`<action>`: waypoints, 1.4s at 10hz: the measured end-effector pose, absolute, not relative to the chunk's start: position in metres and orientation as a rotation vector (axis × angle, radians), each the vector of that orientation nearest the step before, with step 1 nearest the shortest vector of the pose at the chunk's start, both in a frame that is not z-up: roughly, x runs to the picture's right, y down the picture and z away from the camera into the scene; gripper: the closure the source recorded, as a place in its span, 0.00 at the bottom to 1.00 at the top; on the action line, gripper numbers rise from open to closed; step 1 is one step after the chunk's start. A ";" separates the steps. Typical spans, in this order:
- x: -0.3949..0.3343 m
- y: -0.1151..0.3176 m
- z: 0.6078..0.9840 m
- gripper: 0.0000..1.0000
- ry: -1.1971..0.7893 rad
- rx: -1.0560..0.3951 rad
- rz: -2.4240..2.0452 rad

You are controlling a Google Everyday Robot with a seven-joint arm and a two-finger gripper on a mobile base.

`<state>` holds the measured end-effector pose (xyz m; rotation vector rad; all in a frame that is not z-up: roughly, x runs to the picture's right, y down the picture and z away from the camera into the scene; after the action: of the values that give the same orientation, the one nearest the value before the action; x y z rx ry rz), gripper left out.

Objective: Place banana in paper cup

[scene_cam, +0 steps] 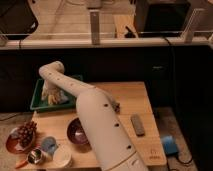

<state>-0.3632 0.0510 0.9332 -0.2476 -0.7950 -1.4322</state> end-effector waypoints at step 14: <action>-0.368 0.053 0.933 1.00 -0.762 -0.317 -1.455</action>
<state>-0.3678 0.0533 0.9332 -0.3166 -0.7617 -1.4553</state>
